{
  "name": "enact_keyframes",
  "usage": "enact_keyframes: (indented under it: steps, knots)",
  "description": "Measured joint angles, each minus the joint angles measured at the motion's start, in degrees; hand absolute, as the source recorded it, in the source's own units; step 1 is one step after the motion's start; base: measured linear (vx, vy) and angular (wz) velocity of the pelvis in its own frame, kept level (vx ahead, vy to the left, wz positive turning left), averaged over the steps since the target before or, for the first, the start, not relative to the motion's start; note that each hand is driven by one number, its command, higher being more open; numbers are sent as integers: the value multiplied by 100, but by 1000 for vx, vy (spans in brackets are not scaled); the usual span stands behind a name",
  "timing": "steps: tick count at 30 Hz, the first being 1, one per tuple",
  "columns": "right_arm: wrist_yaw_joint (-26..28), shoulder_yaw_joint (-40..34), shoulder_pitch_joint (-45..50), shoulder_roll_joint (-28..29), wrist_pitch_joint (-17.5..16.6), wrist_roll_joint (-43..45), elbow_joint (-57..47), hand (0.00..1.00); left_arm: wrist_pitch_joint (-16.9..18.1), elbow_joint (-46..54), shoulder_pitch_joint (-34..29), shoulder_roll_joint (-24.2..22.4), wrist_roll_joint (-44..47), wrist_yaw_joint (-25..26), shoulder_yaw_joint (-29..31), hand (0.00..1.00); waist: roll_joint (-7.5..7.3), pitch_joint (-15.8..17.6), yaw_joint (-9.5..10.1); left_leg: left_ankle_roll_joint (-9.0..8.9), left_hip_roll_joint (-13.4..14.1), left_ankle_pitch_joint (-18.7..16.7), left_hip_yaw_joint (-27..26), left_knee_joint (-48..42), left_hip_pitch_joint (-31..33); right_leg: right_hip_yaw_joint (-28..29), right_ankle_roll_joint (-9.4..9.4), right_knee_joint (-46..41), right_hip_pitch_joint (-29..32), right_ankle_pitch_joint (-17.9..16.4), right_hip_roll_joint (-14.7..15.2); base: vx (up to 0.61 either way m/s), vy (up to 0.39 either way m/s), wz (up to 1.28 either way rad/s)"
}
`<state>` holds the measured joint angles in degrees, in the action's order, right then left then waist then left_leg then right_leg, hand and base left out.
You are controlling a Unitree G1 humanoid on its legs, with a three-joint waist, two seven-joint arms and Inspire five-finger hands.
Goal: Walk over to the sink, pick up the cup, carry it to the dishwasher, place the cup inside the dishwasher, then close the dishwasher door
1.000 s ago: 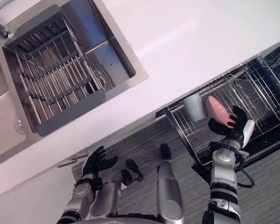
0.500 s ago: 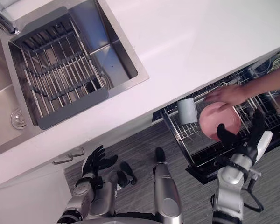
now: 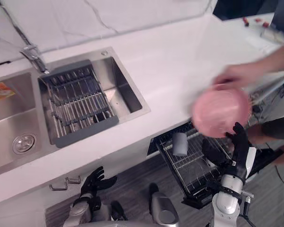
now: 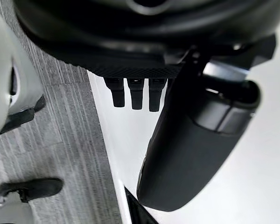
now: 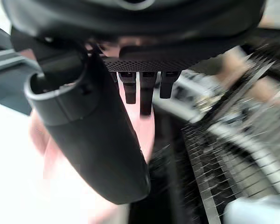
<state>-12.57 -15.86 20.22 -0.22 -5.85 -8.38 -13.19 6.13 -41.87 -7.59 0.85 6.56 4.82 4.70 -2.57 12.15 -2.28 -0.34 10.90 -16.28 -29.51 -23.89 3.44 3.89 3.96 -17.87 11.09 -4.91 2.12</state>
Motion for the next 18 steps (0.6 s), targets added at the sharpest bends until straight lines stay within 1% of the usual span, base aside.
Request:
enact_keyframes:
  steps: [3, 5, 8, 10, 13, 15, 18]
  knots:
    - [24, 57, -32, 226, 129, 18, 350, 90, -6, 6, -70, 15, -3, 4, 0, 90, -32, -63, 16, -6, -47, -3, 73, 34, 0, -112, 2, 8, -37, -26, 60, -24, -4, 21]
    - [25, 50, 60, 271, 366, 37, 745, 90, -6, 4, -110, 12, -11, 5, -2, 90, 32, -109, -3, -9, -108, -5, 78, 90, -18, -107, 12, -6, -31, -43, 105, -12, 10, 2]
    - [25, 45, 341, 296, 563, 39, 865, 90, -7, -5, -192, 8, -103, 7, 1, 90, 124, -168, -32, -1, -142, -1, 76, 125, -58, -103, 24, -4, -54, -51, 126, 4, 11, 0]
    - [23, 35, 374, 296, 565, 38, 857, 90, -8, -10, -217, 9, -105, 7, 0, 90, 133, -177, -44, -1, -142, 0, 81, 137, -103, -111, 25, 9, -108, -52, 125, 0, 0, 0]
    - [21, 42, 377, 295, 558, 34, 732, 90, -10, -36, -226, -31, -108, 4, 23, 90, 130, -318, -29, -1, -145, -1, 94, 150, -99, -131, 21, 29, -118, -65, 129, 11, 1, 3]
    - [21, 46, 373, 294, 547, 33, 479, 90, -10, -36, -245, -85, -109, 5, 42, 90, 142, -412, -21, 1, -154, 1, 115, 152, -97, -151, 26, 27, -124, -70, 141, 16, 5, 5]
    - [23, 52, 379, 294, 489, 30, 99, 90, -15, -36, -259, -105, -118, 5, 44, 90, 141, -462, -21, 1, -155, 1, 145, 147, -101, -183, 26, 26, -147, -77, 147, 6, -1, 5]
